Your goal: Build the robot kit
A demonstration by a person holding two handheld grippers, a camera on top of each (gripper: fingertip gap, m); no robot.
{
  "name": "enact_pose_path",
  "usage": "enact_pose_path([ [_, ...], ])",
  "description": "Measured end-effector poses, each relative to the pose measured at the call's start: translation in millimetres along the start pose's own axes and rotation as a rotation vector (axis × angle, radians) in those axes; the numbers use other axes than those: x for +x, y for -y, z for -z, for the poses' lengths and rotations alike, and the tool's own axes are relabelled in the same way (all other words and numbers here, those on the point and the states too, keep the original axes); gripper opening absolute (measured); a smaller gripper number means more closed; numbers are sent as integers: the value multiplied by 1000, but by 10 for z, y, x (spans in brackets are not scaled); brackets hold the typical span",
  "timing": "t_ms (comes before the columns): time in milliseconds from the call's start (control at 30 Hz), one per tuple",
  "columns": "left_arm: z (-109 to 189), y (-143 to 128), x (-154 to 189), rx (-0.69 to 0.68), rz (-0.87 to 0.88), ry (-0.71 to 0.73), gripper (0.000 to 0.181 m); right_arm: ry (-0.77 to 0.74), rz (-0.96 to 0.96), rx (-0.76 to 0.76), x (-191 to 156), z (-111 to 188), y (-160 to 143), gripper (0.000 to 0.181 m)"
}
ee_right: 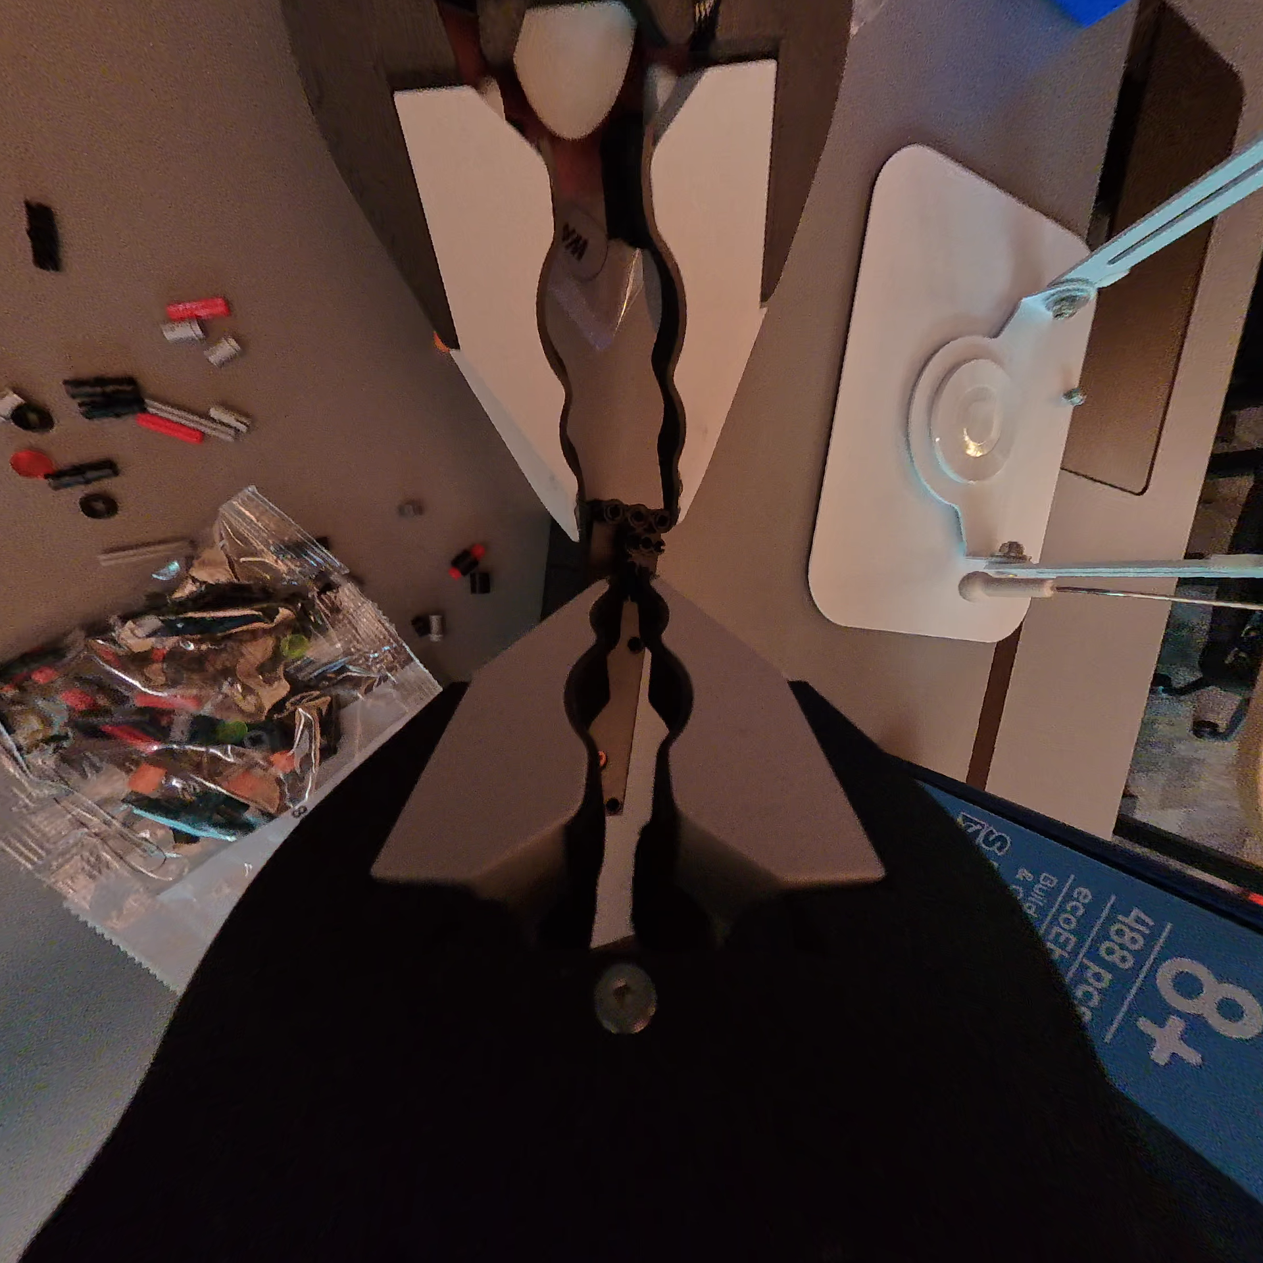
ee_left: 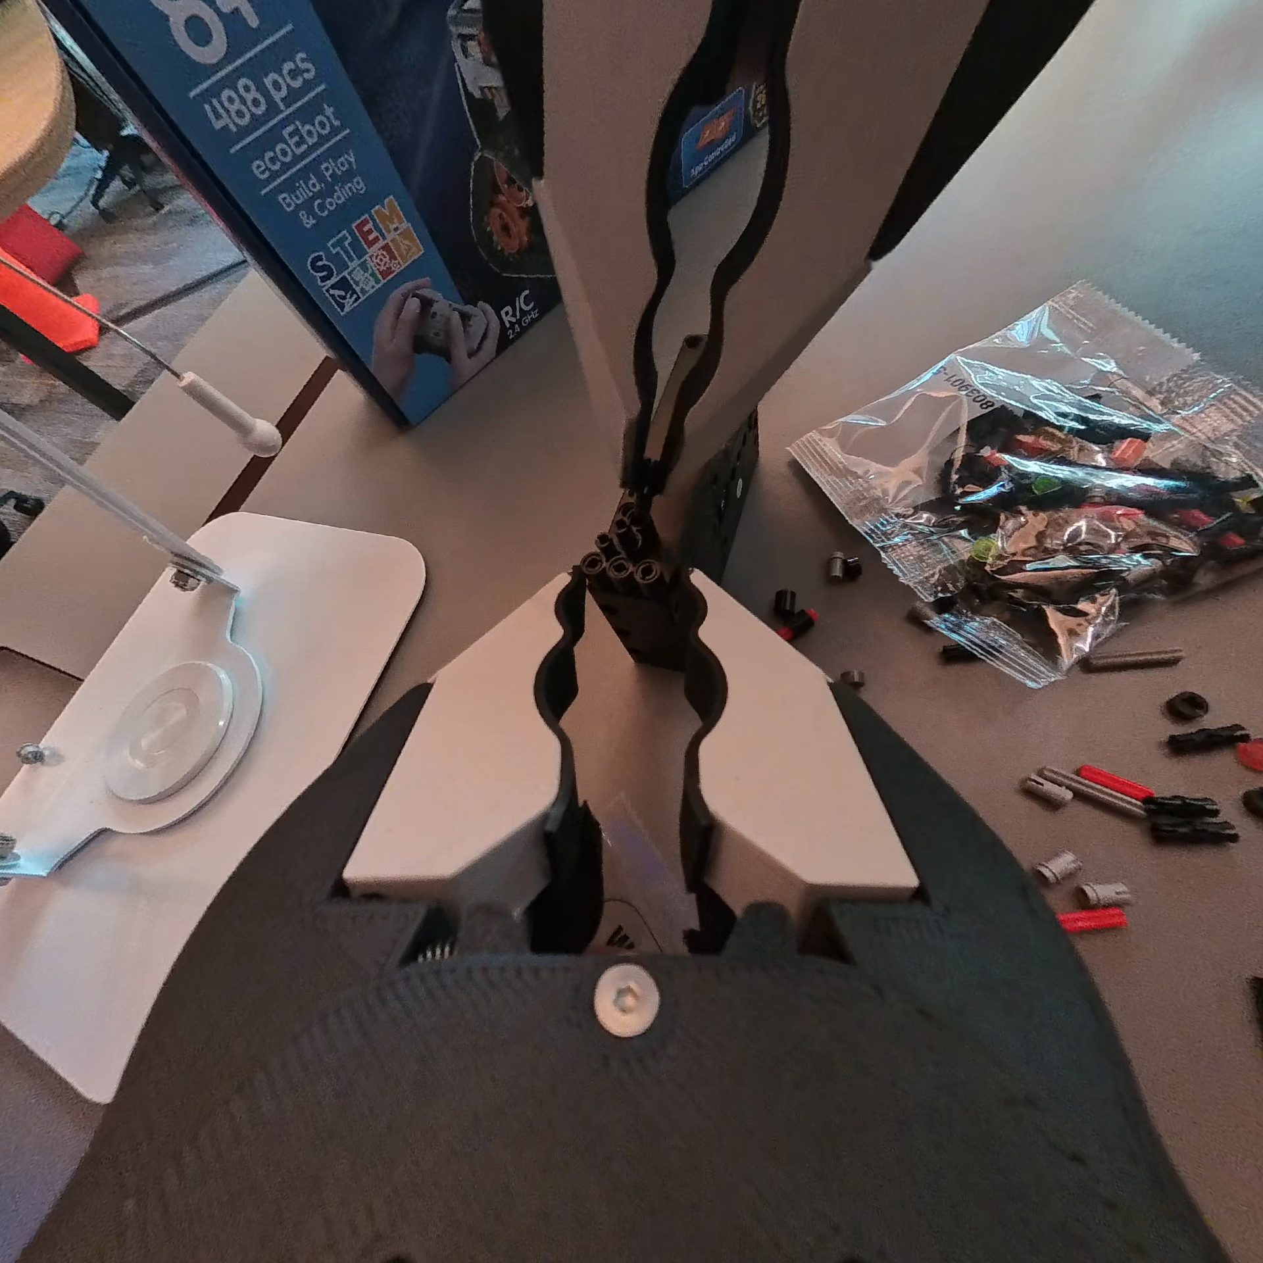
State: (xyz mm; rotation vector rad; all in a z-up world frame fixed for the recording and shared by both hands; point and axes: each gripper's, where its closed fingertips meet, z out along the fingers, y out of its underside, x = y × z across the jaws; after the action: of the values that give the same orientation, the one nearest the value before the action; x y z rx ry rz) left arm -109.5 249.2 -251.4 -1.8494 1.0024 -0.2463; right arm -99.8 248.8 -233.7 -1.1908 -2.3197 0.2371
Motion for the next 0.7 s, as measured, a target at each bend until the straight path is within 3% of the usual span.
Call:
enact_pose_path([
  [333, -11, 14, 26, 6, 4, -21, 24, 87, 124, -141, -28, -12, -22, 1],
  [700, -13, 29, 52, 3, -1, -30, 23, 314, 153, -222, -76, -35, -27, 0],
])
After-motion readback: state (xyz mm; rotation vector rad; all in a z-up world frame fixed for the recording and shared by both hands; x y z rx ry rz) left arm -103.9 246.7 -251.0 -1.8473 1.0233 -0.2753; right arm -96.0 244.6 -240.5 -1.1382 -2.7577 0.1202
